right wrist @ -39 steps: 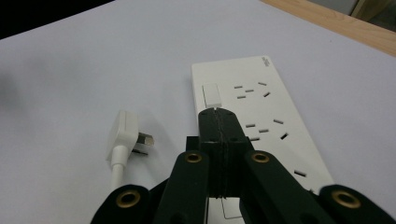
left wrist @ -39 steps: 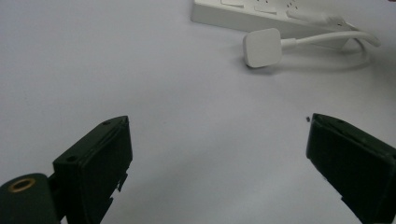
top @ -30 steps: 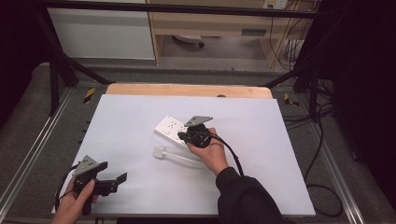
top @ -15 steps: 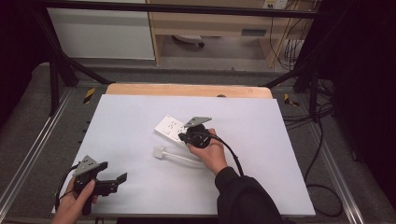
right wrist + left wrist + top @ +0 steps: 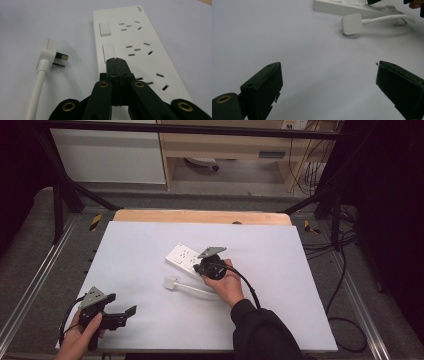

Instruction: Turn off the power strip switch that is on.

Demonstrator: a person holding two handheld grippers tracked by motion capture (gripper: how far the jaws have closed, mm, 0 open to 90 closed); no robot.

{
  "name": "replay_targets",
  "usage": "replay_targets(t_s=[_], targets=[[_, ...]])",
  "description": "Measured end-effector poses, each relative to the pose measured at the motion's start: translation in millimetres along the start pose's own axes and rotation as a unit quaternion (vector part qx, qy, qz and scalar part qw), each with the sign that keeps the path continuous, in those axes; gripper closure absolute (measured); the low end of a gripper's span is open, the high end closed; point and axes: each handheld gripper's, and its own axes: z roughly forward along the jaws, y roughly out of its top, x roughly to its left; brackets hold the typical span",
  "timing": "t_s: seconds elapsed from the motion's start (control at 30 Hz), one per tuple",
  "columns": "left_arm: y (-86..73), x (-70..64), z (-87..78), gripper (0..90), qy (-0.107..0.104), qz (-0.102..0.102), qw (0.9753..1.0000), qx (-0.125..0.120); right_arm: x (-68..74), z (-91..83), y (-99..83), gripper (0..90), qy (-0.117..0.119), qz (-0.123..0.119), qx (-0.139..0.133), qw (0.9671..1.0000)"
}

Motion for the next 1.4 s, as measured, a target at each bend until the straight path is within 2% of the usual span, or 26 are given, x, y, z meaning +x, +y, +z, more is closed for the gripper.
replay_targets(t_s=[1.4], targets=[[-0.2,-0.1,0.0,7.2,0.003,0.003,1.0,0.0,0.1,3.0,-4.6,90.0,-0.003,0.013,-0.018,0.9998]])
